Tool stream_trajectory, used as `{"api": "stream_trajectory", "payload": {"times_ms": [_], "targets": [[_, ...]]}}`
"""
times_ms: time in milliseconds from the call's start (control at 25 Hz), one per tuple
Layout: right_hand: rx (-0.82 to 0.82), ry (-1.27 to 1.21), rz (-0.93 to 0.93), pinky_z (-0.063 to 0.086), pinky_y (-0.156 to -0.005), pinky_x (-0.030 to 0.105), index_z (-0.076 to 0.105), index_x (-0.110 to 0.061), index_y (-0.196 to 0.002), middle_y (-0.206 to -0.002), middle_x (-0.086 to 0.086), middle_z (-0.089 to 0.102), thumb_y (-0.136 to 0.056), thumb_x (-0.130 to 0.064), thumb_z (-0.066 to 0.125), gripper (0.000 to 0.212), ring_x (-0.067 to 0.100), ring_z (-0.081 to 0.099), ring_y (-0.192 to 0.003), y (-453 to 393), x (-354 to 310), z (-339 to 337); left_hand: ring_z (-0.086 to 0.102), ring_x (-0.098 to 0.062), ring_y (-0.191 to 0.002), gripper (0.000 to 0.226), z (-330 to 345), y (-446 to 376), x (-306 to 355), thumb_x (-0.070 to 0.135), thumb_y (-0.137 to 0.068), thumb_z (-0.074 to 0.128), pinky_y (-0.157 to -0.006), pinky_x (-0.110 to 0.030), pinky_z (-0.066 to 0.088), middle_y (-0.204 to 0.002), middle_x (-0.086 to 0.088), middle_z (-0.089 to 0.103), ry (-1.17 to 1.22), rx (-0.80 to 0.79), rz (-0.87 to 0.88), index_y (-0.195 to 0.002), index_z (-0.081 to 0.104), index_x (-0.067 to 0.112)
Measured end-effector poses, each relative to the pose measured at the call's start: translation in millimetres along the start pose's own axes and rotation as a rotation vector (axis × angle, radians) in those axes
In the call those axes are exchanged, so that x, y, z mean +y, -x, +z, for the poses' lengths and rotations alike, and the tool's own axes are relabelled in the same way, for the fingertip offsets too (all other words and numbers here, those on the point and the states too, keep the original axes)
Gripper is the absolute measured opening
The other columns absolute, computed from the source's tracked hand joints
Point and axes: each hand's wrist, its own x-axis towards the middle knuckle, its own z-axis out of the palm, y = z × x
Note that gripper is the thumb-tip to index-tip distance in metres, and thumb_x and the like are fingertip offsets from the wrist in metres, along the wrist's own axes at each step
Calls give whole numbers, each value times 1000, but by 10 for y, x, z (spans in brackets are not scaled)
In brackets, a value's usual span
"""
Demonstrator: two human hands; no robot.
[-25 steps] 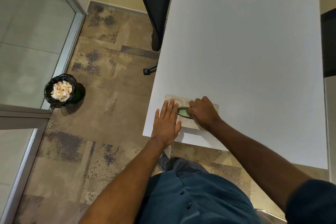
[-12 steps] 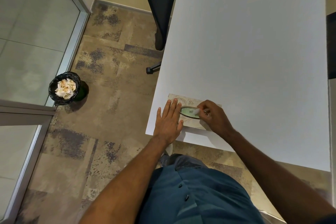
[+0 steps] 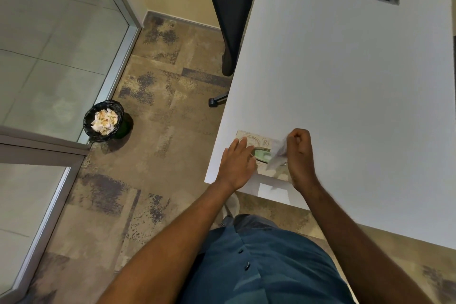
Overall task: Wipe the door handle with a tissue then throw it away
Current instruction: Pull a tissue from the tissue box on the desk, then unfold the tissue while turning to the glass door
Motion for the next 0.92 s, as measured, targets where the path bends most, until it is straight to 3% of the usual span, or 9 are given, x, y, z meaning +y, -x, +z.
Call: {"api": "stream_trajectory", "payload": {"times_ms": [160,240,320,400,480,600,720,840,920], "targets": [[-55,-187,175,47,-69,23,52,-24,-109,-92,-8,54,-109,-28,47,7,12,55,-85,23,-263,235,63,-19,-135,39,-400,229,222,41,-117,46,-104,-27,48,-144,0,69,771,32,-231,-141,68,20],[-130,-210,232,51,-76,31,54,-27,-115,-101,0,59,-107,-36,51,13,20,61,-93,101,-423,456,74,-6,-106,35,-650,431,220,48,-116,49,-87,-20,56,-116,10,79,1011,25,-279,-125,73,25],[-231,-271,250,52,-83,41,57,-29,-108,-108,8,58,-106,-38,51,11,27,60,-98,242,-624,771,74,0,-85,25,-849,683,89,39,-116,54,-84,-20,59,-93,15,79,1101,100,-260,-111,74,24],[-322,-281,233,53,-87,46,58,-27,-103,-108,12,57,-103,-43,51,17,30,58,-99,426,-821,1102,70,-4,-84,18,-1012,940,-108,26,-114,61,-85,-24,58,-92,8,75,1158,246,-248,-102,72,20],[-405,-245,190,58,-88,43,59,-33,-99,-107,5,64,-101,-45,50,14,22,65,-99,659,-990,1460,68,-11,-89,17,-1165,1229,-373,21,-114,60,-85,-26,59,-95,3,75,1241,421,-246,-103,72,19],[-542,-306,122,59,-72,31,60,-35,-98,-92,-7,64,-110,-24,45,22,5,67,-79,990,-1190,1997,67,-12,-83,18,-1443,1633,-771,15,-116,53,-77,-25,58,-89,3,75,1378,658,-256,-109,69,13],[-696,-371,109,52,-65,30,61,-29,-101,-96,1,56,-110,-19,42,24,12,60,-79,1421,-1392,2589,68,-10,-76,20,-1762,2095,-1202,15,-117,50,-68,-21,58,-86,2,75,1475,853,-263,-105,67,13],[-838,-374,83,55,-61,25,69,-28,-102,-94,-1,68,-103,-44,54,22,13,65,-79,1932,-1551,3187,63,-22,-86,19,-2125,2576,-1671,16,-117,52,-71,-30,53,-95,-8,70,1480,996,-253,-106,67,14],[-940,-323,64,57,-64,22,72,-26,-104,-94,-2,74,-87,-66,66,44,12,69,-80,2278,-1640,3591,59,-27,-92,13,-2384,2928,-1997,23,-113,60,-78,-36,48,-96,-9,67,1406,1097,-225,-104,67,16]]}}
